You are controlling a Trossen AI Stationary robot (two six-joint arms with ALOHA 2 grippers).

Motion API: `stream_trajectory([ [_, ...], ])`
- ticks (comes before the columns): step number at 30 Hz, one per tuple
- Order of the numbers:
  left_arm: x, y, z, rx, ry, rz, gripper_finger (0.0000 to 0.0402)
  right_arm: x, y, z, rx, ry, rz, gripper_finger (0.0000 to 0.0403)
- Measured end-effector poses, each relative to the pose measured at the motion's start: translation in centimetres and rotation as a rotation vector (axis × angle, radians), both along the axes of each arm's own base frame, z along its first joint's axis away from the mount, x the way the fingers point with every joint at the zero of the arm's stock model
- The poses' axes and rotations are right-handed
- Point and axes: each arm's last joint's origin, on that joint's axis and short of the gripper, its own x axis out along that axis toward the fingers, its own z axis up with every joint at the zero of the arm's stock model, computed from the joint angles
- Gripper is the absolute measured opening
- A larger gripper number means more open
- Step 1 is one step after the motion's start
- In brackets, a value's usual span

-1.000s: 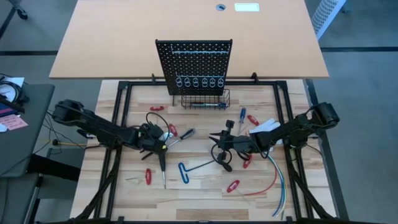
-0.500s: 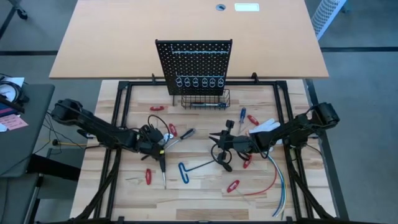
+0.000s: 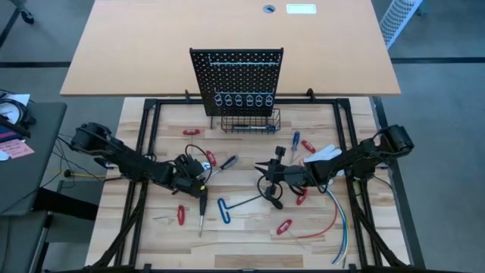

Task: Hang tools onto peg board
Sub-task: Put the slip-joint pliers into the wire basket on the pegboard

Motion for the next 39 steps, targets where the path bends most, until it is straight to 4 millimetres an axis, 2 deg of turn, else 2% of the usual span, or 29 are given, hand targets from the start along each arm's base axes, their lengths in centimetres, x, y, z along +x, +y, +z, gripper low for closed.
stream_trajectory([
  [4,-0.2,0.0,0.1,-0.026,0.011,0.014,0.0242,0.0,0.0,0.0,0.0,0.0,0.0,0.0066],
  [12,-0.2,-0.1,0.5,-0.042,0.036,-0.01,0.0136,0.0,0.0,0.0,0.0,0.002,0.001,0.0066],
  [19,1.0,-0.5,4.2,-0.025,0.084,-0.068,0.0088,0.0,0.0,0.0,-0.001,0.001,0.001,0.0066],
  [27,4.1,-1.2,9.4,0.075,-0.041,-0.159,0.003,0.0,0.0,0.0,-0.005,0.004,0.002,0.0066],
  [30,4.4,-1.3,10.3,0.107,-0.027,-0.193,0.0006,0.0,0.0,-0.1,-0.008,0.009,0.003,0.0066],
  [34,3.8,-1.3,10.3,0.072,0.053,-0.196,0.0018,0.0,0.0,-0.1,-0.008,0.011,0.003,0.0066],
  [39,2.5,-1.3,9.2,-0.047,0.149,-0.139,0.0092,0.0,0.0,-0.1,-0.009,0.012,0.003,0.0066],
])
